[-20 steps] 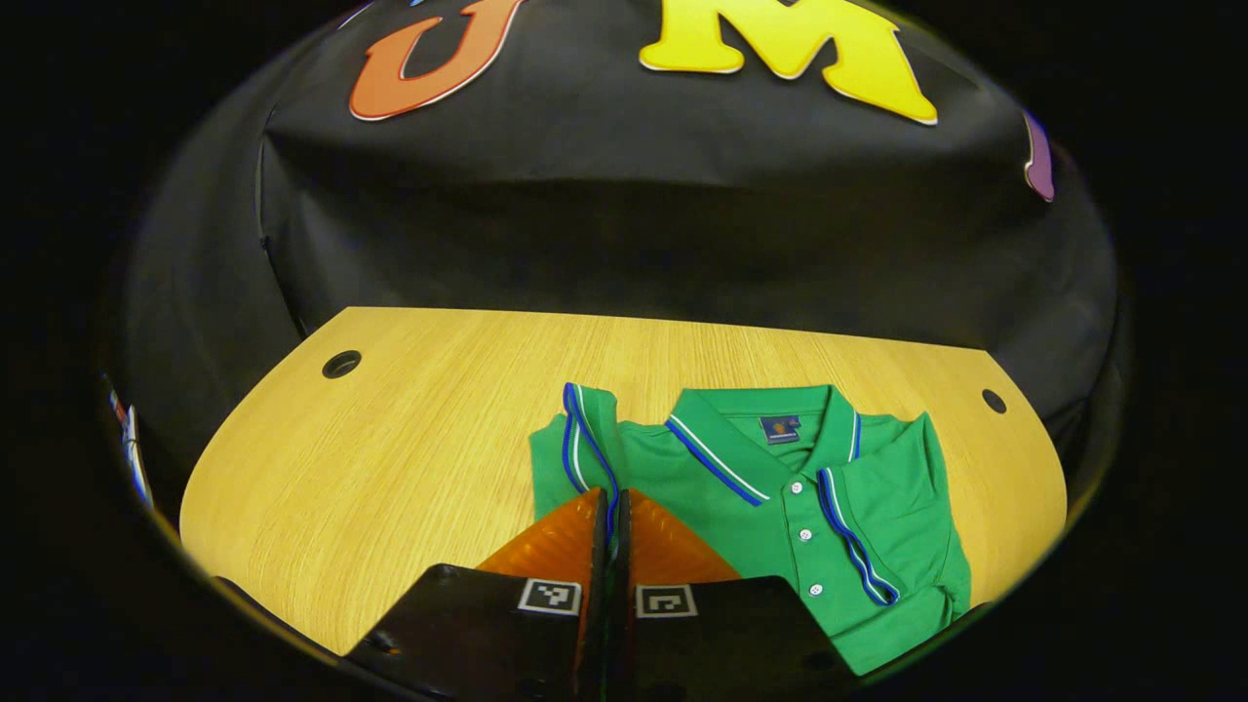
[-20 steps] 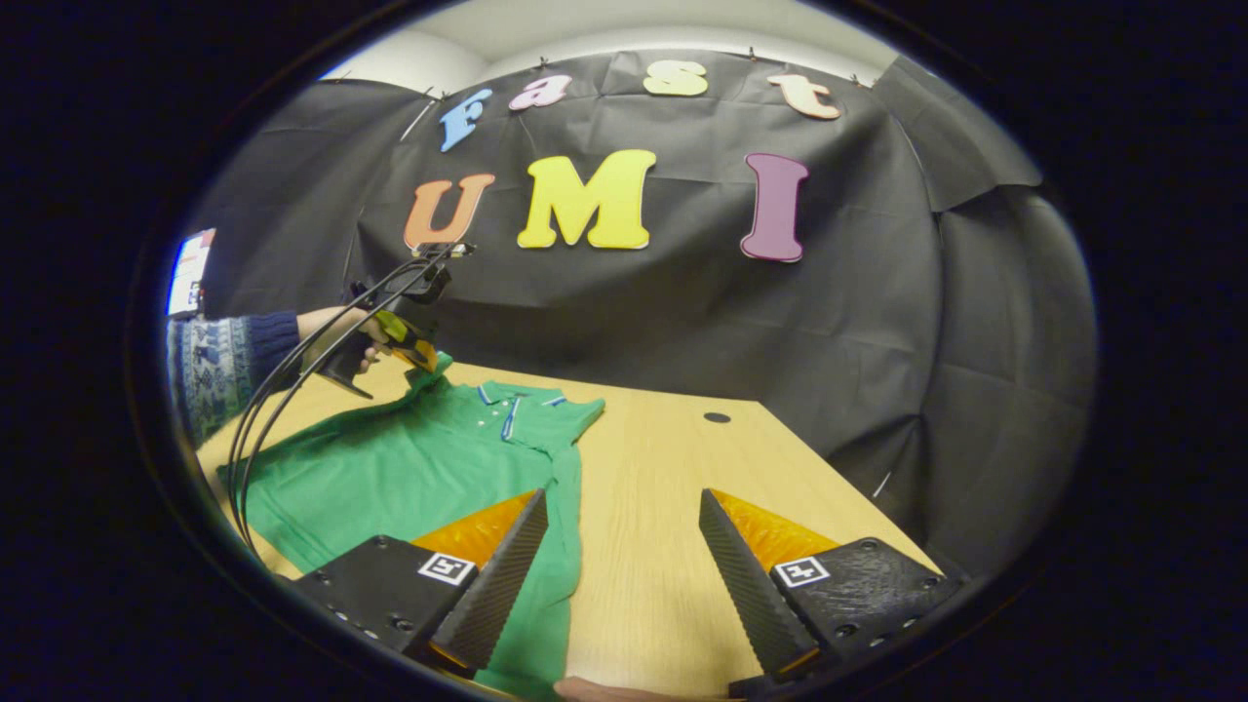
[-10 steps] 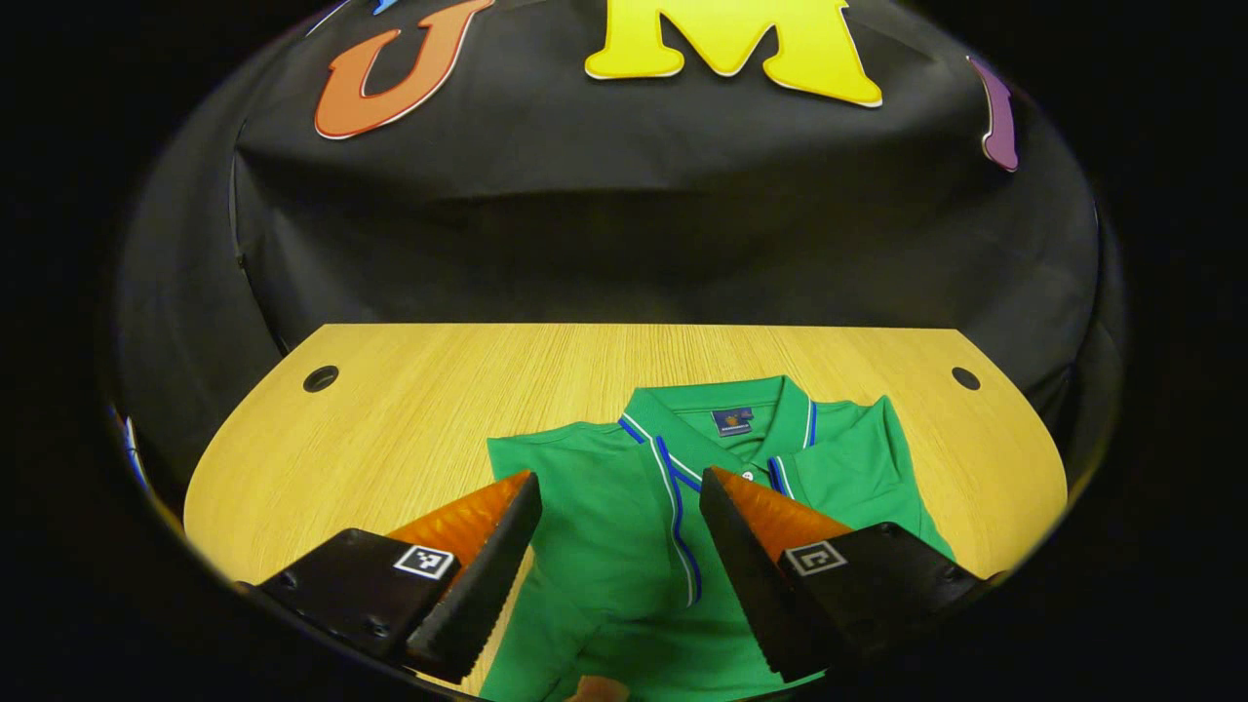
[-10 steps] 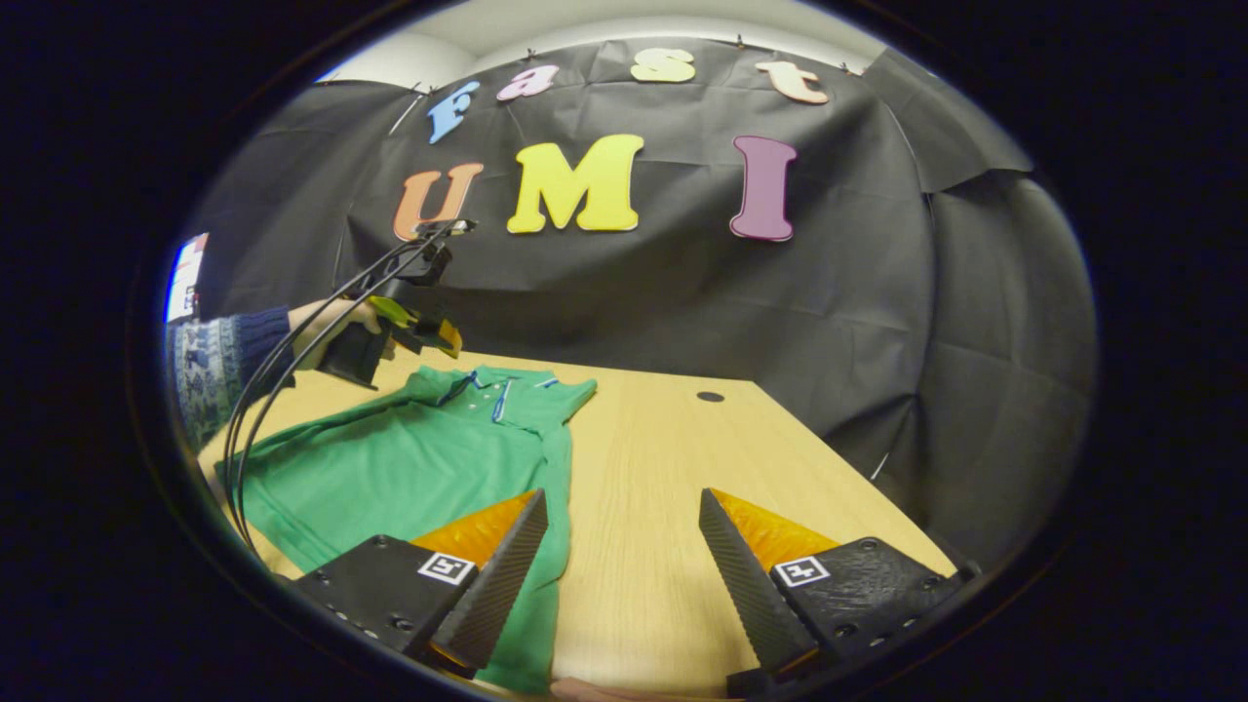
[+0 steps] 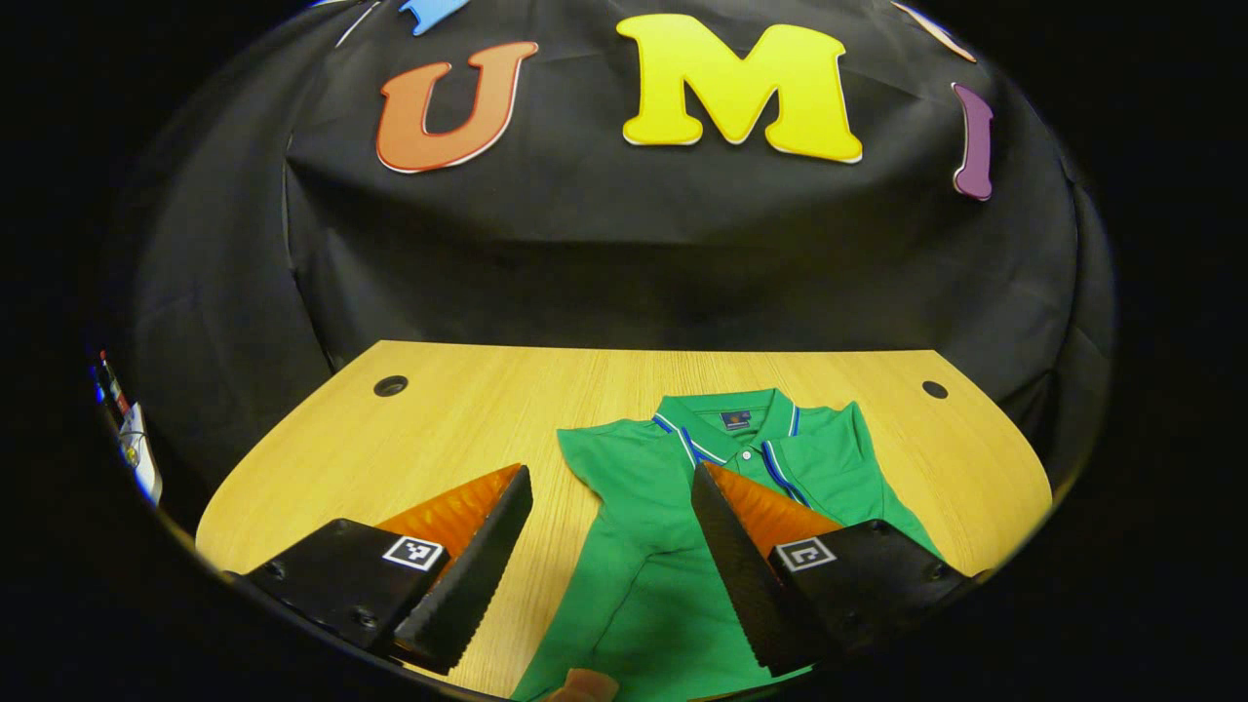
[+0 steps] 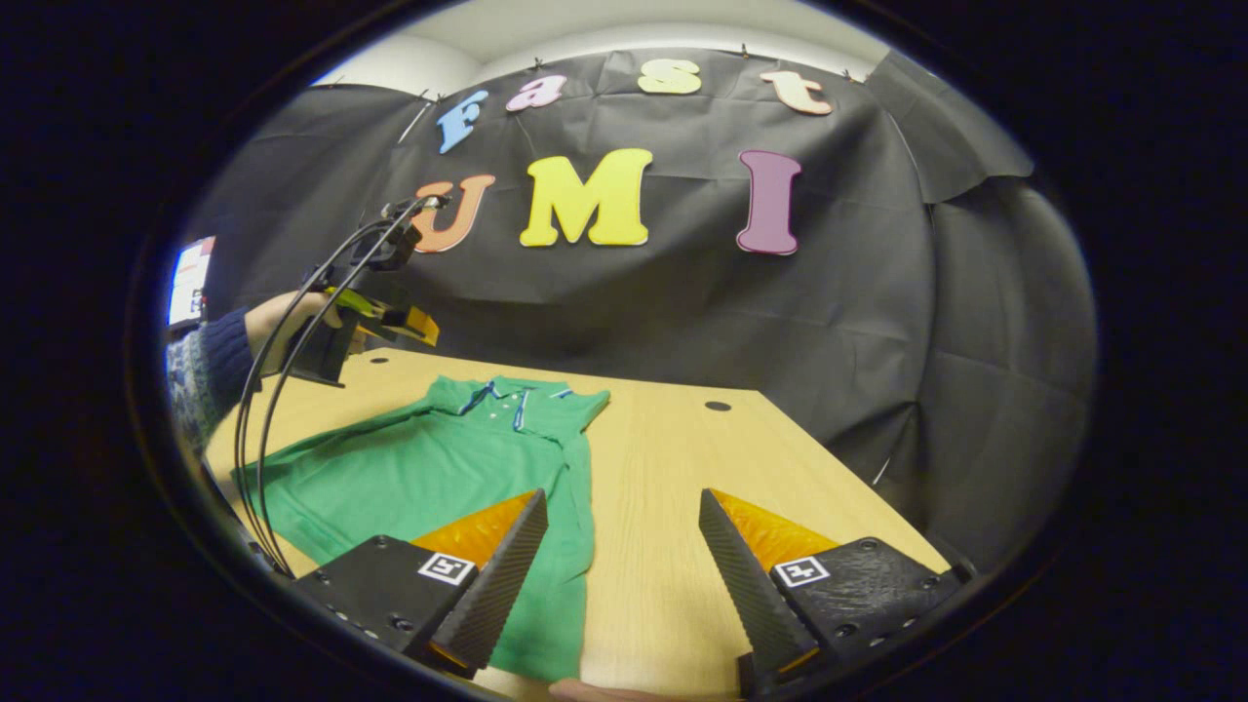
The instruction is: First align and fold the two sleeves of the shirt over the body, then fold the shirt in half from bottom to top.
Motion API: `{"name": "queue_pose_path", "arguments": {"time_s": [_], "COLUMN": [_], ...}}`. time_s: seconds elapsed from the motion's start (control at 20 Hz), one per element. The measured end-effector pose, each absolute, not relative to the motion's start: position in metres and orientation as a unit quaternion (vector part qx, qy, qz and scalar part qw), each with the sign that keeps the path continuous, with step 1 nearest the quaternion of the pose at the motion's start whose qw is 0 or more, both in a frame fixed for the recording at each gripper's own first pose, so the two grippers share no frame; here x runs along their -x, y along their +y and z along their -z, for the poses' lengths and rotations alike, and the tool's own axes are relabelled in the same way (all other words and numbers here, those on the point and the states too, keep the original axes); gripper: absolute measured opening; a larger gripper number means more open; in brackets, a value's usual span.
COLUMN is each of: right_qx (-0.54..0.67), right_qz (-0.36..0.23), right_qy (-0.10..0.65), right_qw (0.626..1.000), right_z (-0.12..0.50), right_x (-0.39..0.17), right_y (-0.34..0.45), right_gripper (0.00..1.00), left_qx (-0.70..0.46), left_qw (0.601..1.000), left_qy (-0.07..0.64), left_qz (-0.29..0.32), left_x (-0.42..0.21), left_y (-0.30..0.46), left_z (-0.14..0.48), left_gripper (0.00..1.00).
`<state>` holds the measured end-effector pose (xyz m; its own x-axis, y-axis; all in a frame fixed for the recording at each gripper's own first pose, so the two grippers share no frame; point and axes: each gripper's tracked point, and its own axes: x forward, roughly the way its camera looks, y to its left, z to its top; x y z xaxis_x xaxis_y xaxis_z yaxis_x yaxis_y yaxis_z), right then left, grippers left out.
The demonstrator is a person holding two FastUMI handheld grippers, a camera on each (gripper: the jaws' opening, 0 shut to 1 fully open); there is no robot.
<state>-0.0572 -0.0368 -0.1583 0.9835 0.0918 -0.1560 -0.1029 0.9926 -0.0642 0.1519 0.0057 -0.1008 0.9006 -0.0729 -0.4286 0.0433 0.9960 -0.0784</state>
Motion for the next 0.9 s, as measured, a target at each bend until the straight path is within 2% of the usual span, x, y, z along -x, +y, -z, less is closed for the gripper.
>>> {"name": "queue_pose_path", "arguments": {"time_s": [0.4, 0.6, 0.9], "right_qx": [0.07, 0.083, 0.051], "right_qz": [-0.047, -0.043, -0.051], "right_qy": [0.028, 0.03, 0.076], "right_qw": [0.996, 0.995, 0.995], "right_z": [0.135, 0.146, 0.173], "right_x": [0.114, 0.125, 0.122], "right_y": [-0.026, -0.022, -0.024], "right_gripper": [0.95, 0.96, 0.96], "left_qx": [0.018, 0.011, 0.005], "left_qw": [0.991, 0.993, 0.988], "left_qy": [0.132, 0.113, 0.153], "left_qz": [0.026, 0.027, 0.013], "left_x": [-0.044, 0.008, 0.063], "left_y": [0.032, 0.041, 0.071], "left_z": [0.051, 0.069, 0.134], "left_gripper": [1.0, 1.0, 1.0]}}
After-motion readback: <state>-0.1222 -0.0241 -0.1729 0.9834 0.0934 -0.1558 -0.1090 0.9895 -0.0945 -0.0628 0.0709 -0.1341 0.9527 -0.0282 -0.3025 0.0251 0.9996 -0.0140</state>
